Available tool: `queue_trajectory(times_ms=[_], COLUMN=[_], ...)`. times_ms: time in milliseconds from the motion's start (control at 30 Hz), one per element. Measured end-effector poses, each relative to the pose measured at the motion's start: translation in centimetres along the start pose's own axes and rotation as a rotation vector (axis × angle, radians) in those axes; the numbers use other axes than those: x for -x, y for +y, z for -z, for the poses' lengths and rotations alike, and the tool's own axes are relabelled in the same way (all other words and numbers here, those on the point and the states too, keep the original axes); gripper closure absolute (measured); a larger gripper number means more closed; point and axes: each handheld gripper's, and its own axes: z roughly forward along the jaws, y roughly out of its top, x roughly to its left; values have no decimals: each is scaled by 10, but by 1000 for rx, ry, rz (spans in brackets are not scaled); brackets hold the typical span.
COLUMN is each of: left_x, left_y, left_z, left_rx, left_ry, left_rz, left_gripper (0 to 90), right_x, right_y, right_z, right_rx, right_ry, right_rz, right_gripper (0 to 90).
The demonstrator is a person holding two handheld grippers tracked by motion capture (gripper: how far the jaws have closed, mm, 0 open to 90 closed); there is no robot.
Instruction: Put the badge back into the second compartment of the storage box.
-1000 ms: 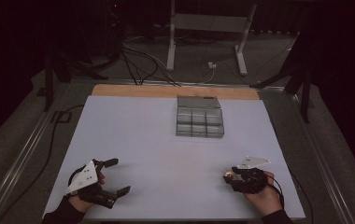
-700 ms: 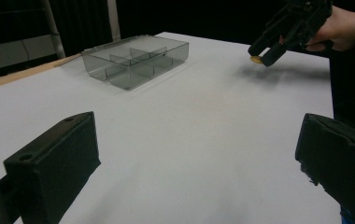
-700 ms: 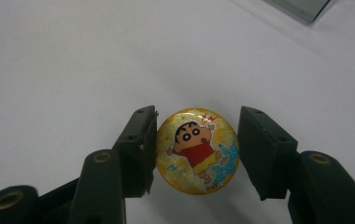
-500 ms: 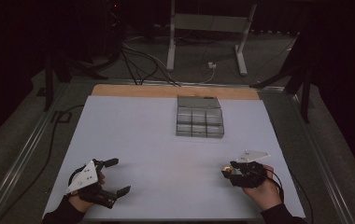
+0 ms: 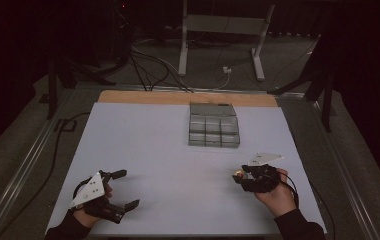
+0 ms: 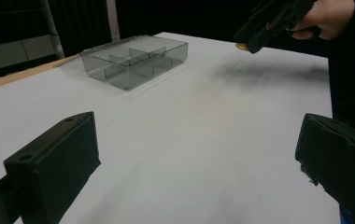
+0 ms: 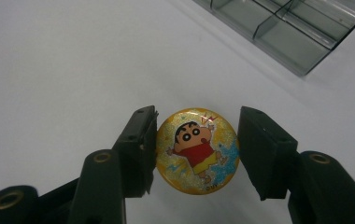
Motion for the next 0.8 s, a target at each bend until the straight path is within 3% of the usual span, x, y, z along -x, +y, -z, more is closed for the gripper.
queue_trajectory(times_ms=[800], left_x=[0], left_y=[0], left_z=[1], left_rx=[5], left_ry=[-2], left_rz=[-1], left_gripper=[5], right_x=[15], right_y=[38], right_z=[-11], right_rx=[9], right_ry=[-17], right_rz=[12], right_gripper=[476])
